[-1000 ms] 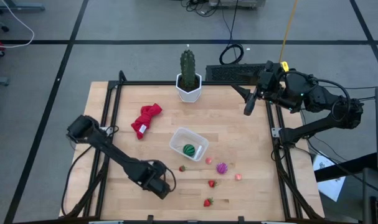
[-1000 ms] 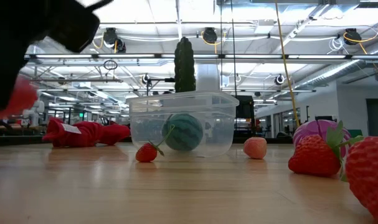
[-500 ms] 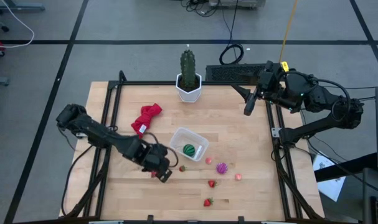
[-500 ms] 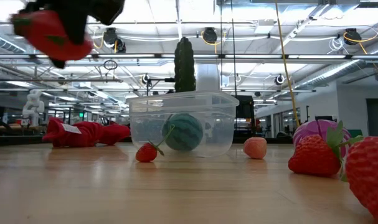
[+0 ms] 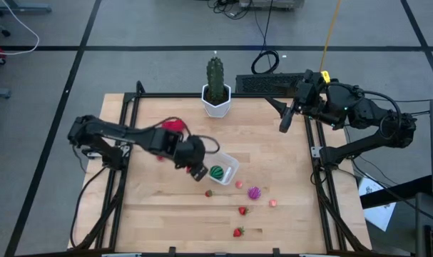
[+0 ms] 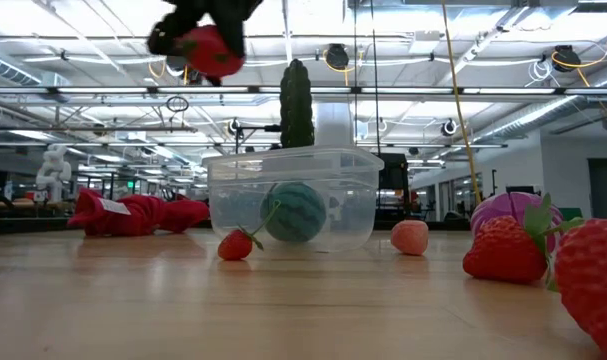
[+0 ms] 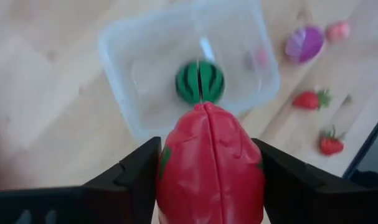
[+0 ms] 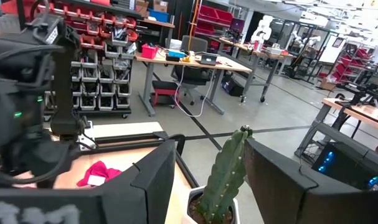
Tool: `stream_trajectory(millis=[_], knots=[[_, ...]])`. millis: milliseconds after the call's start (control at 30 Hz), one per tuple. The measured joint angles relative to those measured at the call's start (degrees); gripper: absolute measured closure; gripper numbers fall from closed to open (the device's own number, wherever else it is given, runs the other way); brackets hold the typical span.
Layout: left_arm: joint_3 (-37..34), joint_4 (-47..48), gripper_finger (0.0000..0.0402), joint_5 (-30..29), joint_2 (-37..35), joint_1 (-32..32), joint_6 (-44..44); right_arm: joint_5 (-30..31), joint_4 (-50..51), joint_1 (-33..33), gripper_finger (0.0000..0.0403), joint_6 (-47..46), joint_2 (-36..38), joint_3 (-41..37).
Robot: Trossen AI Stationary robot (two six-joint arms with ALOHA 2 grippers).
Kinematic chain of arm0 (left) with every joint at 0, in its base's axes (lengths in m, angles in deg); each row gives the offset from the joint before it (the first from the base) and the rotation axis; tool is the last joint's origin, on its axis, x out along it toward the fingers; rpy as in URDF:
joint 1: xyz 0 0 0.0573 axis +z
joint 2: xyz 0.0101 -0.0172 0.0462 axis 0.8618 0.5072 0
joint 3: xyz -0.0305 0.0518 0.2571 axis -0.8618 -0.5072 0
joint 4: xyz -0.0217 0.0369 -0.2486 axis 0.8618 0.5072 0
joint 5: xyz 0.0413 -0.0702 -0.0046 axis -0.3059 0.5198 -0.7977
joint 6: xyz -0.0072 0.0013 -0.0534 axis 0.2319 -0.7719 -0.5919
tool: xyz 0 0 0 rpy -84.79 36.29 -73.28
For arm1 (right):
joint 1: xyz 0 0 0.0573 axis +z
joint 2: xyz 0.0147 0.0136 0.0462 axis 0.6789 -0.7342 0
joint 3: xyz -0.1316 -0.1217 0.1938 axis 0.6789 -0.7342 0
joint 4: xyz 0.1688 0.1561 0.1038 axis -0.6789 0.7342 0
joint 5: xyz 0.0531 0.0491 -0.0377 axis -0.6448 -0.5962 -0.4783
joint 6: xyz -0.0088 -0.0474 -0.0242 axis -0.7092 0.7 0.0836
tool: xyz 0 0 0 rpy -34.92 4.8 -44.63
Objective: Pick and placing Produce into tupperware
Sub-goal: Put the pink dragon fruit into the transparent container
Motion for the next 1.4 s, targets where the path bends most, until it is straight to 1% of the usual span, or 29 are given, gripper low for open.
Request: stream_trajectory(millis=[100,200,267,433,533,800,1200,1400], knots=[[3.04,0.99,0.0176,0.0,1.75,2.54,3.9,0.0,0.22,-0.02,0.022,0.0,0.0,0.01],[7.05,1.31,0.0176,0.16,5.07,4.36,8.15,0.0,0.28,-0.01,0.022,0.0,0.0,0.0],[9.76,3.67,0.0175,0.3,8.01,5.11,10.87,0.02,0.35,-0.01,0.022,0.07,0.01,0.0],[16.58,5.48,0.0175,1.49,14.77,6.31,16.89,0.02,1.0,-0.04,0.022,0.2,0.0,0.02],[19.18,8.25,0.0174,1.78,18.26,6.76,18.9,0.02,1.19,-0.04,0.022,0.2,0.01,0.02],[19.52,10.41,0.0174,1.84,22.76,6.95,19.61,0.02,1.55,-0.04,0.022,0.2,0.0,0.02],[19.43,9.51,0.0174,1.83,24.25,6.41,17.7,0.02,1.94,-0.04,0.022,0.2,0.0,0.02],[19.43,9.28,0.0174,0.4,24.2,6.14,17.85,0.02,2.11,-0.04,0.022,0.2,0.0,0.02]])
